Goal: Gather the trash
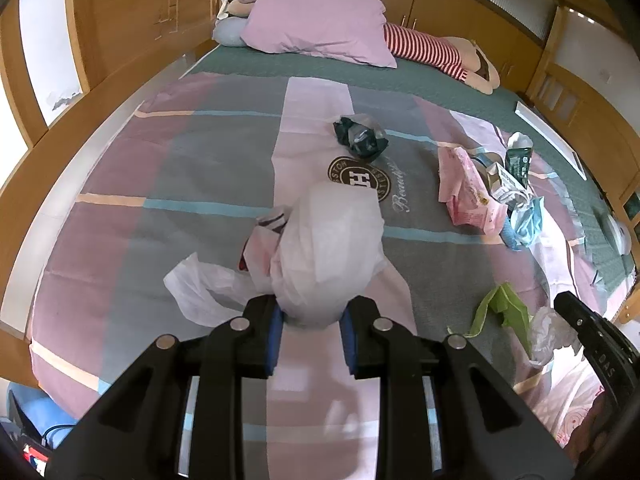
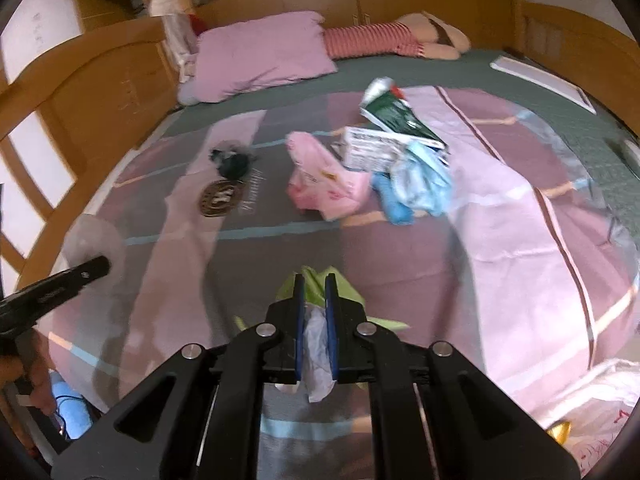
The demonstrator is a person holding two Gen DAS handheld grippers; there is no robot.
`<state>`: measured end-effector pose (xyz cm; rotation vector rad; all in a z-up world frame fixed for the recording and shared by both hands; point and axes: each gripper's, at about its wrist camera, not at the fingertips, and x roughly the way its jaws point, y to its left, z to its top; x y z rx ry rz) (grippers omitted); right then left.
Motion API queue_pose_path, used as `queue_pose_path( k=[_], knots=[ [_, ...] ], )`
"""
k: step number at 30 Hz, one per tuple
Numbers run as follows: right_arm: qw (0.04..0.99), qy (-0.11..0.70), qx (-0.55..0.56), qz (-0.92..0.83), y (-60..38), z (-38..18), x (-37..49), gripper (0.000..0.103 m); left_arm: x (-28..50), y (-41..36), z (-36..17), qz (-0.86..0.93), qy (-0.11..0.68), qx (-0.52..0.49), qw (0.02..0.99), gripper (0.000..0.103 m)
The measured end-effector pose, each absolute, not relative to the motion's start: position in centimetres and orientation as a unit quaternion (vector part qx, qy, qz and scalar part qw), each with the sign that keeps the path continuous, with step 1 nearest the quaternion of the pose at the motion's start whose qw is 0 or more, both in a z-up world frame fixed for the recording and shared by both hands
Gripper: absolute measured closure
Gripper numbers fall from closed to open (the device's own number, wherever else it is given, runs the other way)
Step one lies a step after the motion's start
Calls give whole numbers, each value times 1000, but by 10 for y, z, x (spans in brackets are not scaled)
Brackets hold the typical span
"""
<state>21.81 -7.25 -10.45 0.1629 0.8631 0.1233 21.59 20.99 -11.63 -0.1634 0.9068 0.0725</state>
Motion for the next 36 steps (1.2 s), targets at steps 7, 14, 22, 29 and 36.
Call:
queue_pose_path(
  k=[7, 14, 22, 29, 36],
  knots=[
    [882, 463, 84, 27, -85, -127, 218, 53, 215, 209, -116, 31, 436, -77, 896, 78],
    [850, 524, 46, 21, -73, -161, 213, 46, 218, 206, -117, 25, 440, -73, 894, 78],
    [849, 527, -6, -14, -70, -172, 205, 58, 218, 204, -117, 22, 439, -73, 895, 78],
    [848, 528, -24, -29, -73, -176, 199, 68, 213, 196, -105, 6, 405, -59, 913, 78],
    [863, 505, 5, -5, -74, -163, 195, 80, 211, 189, -100, 6, 390, -35, 920, 78]
  ],
)
